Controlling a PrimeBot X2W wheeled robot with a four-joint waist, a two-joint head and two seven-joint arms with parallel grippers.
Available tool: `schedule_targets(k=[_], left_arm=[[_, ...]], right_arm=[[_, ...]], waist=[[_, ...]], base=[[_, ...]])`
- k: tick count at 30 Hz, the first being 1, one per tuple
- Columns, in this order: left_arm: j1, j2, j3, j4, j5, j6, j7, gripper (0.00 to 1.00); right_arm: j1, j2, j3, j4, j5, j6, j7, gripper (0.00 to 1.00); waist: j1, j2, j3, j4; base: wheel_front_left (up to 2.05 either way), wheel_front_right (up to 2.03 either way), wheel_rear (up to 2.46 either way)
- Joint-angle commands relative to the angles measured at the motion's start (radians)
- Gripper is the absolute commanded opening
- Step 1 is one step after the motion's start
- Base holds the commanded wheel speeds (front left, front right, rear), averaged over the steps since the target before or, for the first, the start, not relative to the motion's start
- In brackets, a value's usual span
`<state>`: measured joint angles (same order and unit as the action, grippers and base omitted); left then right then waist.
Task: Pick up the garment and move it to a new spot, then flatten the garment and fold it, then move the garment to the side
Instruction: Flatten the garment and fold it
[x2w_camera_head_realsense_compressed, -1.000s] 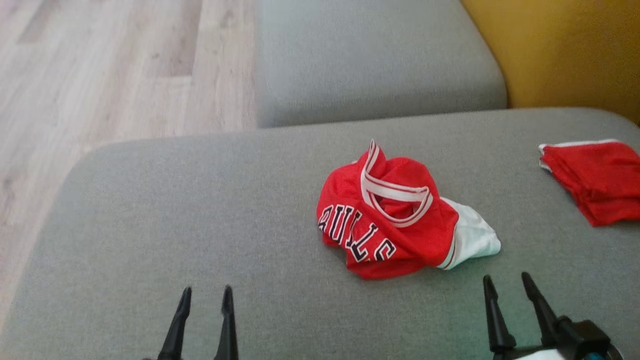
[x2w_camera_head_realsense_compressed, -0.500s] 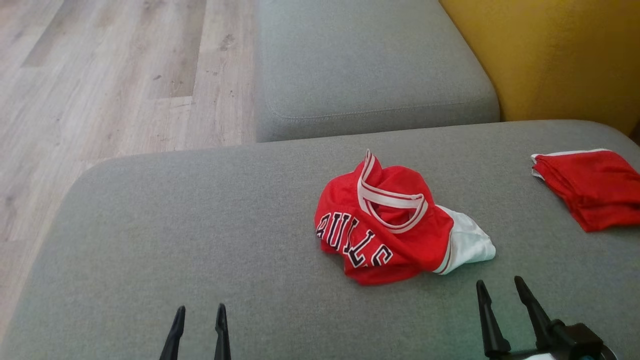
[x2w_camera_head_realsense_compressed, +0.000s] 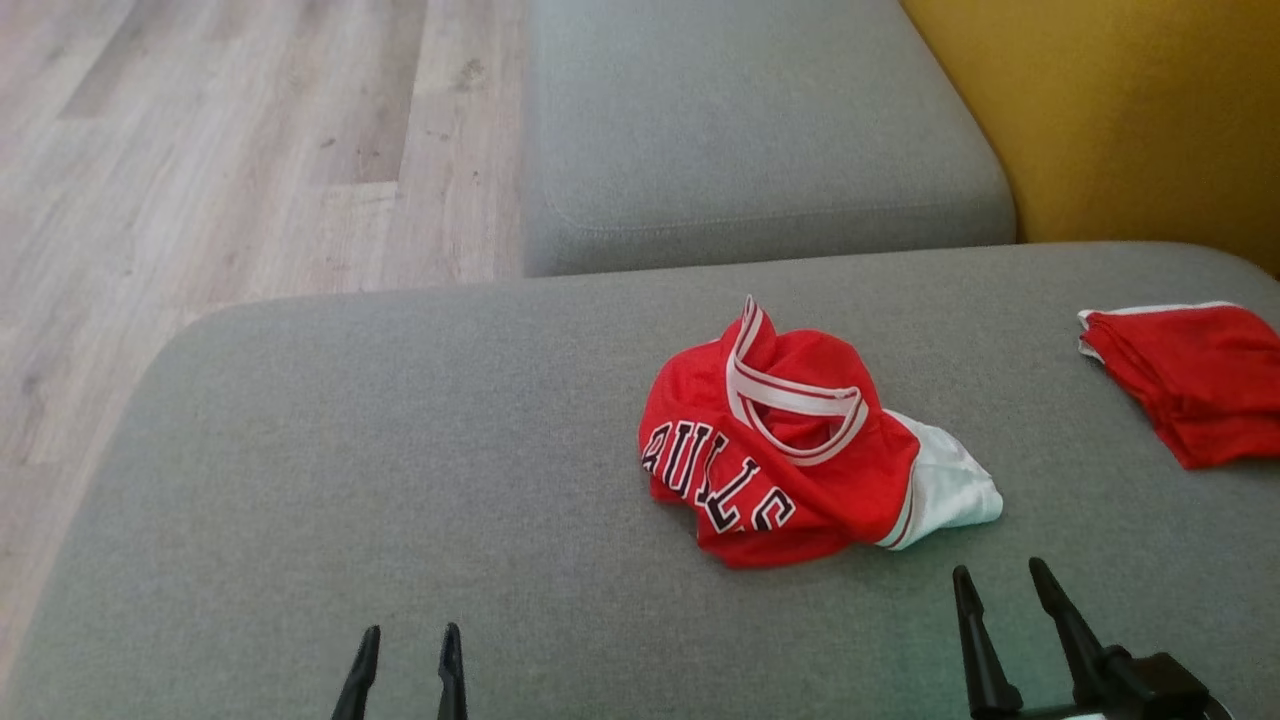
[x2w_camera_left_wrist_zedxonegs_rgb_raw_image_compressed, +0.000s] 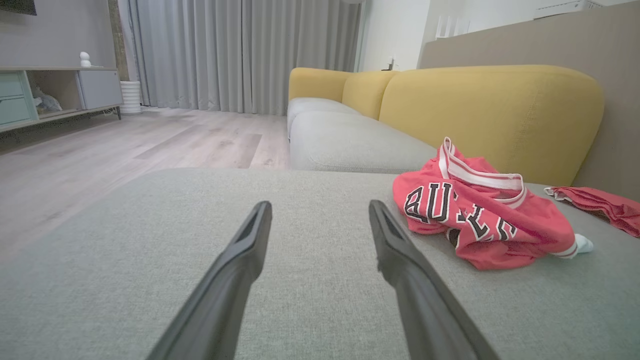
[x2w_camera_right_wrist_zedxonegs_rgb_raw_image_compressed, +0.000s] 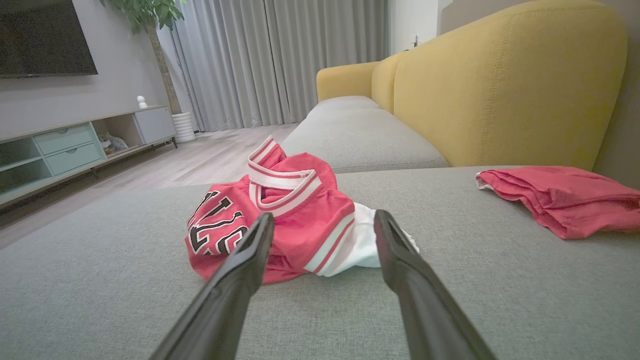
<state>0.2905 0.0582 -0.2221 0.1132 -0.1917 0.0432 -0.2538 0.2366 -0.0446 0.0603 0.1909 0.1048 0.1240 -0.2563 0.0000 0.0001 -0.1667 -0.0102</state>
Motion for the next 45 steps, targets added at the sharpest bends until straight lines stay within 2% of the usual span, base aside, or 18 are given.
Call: schedule_targets(k=[1,6,14,17,21,25,27,32,41,44,45], left_arm=[[-0.062,-0.008,0.017,-0.01,0.001,-0.008,-0.008,1.0],[-0.147,-0.008,-0.045,0.034,-0.019,-0.024,-0.008,1.0],[-0.412,-0.008,-0.252,0.182,-0.117,-0.053,-0.008,1.0],[-0.542,-0.008,-0.352,0.285,-0.138,-0.043,0.006,1.0],[-0.726,-0.008,-0.484,0.358,-0.191,-0.03,0.073,1.0],[-0.867,-0.008,-0.578,0.417,-0.265,-0.002,0.132,1.0],[-0.916,-0.008,-0.62,0.442,-0.315,-0.004,0.152,1.0],[-0.996,-0.008,-0.69,0.513,-0.466,-0.006,0.183,1.0],[-1.126,-0.008,-0.747,0.711,-0.521,0.04,0.139,1.0],[-1.137,-0.008,-0.759,0.754,-0.56,0.025,0.163,1.0],[-1.14,-0.008,-0.764,0.762,-0.573,0.019,0.167,0.96]], right_arm=[[-0.049,-0.006,0.02,-0.041,0.002,0.007,-0.006,1.0],[-0.054,-0.006,0.017,-0.05,-0.013,0.007,-0.006,1.0],[-0.101,-0.017,0.035,-0.07,-0.024,0.007,-0.006,1.0],[-0.113,-0.025,0.049,-0.073,-0.026,0.007,-0.006,1.0],[-0.147,-0.032,0.072,-0.086,-0.027,0.007,-0.006,1.0],[-0.182,-0.033,0.079,-0.091,-0.028,0.007,-0.006,1.0],[-0.192,-0.033,0.082,-0.09,-0.028,0.007,-0.006,1.0],[-0.21,-0.028,0.097,-0.086,-0.023,0.007,-0.006,1.0],[-0.233,-0.014,0.116,-0.093,-0.009,0.007,-0.006,1.0],[-0.234,-0.01,0.111,-0.093,-0.006,0.007,-0.006,1.0],[-0.233,-0.01,0.111,-0.092,-0.005,0.007,-0.006,1.0]], waist=[[0.0,-0.0001,0.011,-0.005],[0.0,-0.0001,0.036,-0.028],[0.0,-0.0001,0.138,-0.133],[0.0,-0.0001,0.179,-0.17],[0.0,-0.0001,0.261,-0.222],[0.0,-0.0001,0.311,-0.277],[0.0,-0.0001,0.326,-0.302],[0.0,-0.0001,0.348,-0.361],[0.0,-0.0001,0.387,-0.457],[0.0,-0.0001,0.393,-0.482],[0.0,-0.0001,0.394,-0.489]], base=[[0.0,0.0,0.0],[0.0,0.0,0.0],[0.0,0.0,0.0],[0.0,0.0,0.0],[0.0,0.0,0.0],[0.0,0.0,0.0],[0.0,0.0,0.0],[0.0,0.0,0.0],[0.0,0.0,0.0],[0.0,0.0,0.0],[0.0,0.0,0.0]])
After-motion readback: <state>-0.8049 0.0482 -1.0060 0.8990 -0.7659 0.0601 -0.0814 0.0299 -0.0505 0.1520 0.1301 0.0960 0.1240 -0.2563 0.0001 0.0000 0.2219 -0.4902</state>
